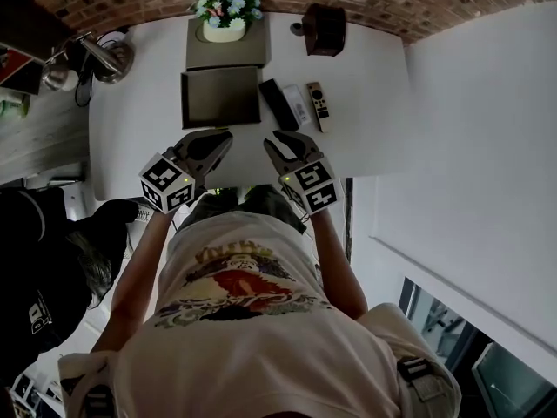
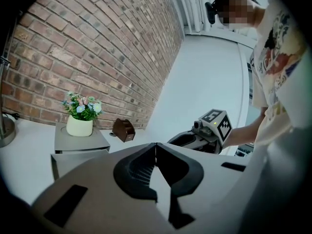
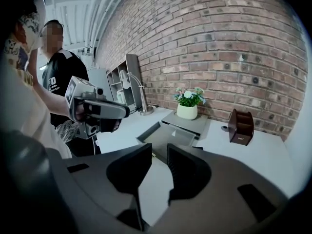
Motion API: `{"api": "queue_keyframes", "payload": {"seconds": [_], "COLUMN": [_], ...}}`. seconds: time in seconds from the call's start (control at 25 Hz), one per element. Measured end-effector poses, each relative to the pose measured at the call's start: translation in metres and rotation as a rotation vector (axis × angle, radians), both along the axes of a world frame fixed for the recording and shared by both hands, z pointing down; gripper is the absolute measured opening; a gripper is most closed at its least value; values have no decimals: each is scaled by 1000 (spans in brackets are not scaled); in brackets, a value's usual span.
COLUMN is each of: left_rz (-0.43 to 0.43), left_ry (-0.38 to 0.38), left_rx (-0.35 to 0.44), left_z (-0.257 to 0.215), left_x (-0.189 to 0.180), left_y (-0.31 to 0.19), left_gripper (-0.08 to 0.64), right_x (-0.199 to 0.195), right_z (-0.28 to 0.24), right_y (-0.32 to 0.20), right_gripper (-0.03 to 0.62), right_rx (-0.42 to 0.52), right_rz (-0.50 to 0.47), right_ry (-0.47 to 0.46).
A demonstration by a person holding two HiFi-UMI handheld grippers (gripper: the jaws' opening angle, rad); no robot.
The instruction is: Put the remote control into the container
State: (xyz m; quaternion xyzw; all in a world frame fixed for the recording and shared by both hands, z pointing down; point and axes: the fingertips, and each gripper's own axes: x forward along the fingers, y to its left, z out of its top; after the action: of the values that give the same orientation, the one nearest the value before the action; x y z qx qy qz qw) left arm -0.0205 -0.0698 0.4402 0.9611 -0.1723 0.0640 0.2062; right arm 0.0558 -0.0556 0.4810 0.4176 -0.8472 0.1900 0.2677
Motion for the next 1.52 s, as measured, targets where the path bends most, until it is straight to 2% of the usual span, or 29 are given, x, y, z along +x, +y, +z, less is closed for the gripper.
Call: {"api": "queue_keyframes", "payload": {"seconds": [0.28,0.56,1.08,1.36,1.52], "left_rz": [-50,-84,-78,-85,-91], "left_ry": [-38,-55,-83,-83,-83], "left_rx": [-49,-80,-115,-136,-150], "left_z": [22,43,77,88,92], "left_x": [1,9,36,45,45], "left_y": [-1,-5,5,7,11], "left_gripper": [6,5,6,5,6], "right_x": [15,37,69,83,89], "right_z": [31,76,131,164,180], "right_y": [-2,-2,-1,7,5], "right_gripper": [103,127,166,182,186], "right_rx": [-71,-153,-254,-339,-348], "right_rz": [-22,-1,2,31,26], "right_ry": [2,15,30,44,58]}}
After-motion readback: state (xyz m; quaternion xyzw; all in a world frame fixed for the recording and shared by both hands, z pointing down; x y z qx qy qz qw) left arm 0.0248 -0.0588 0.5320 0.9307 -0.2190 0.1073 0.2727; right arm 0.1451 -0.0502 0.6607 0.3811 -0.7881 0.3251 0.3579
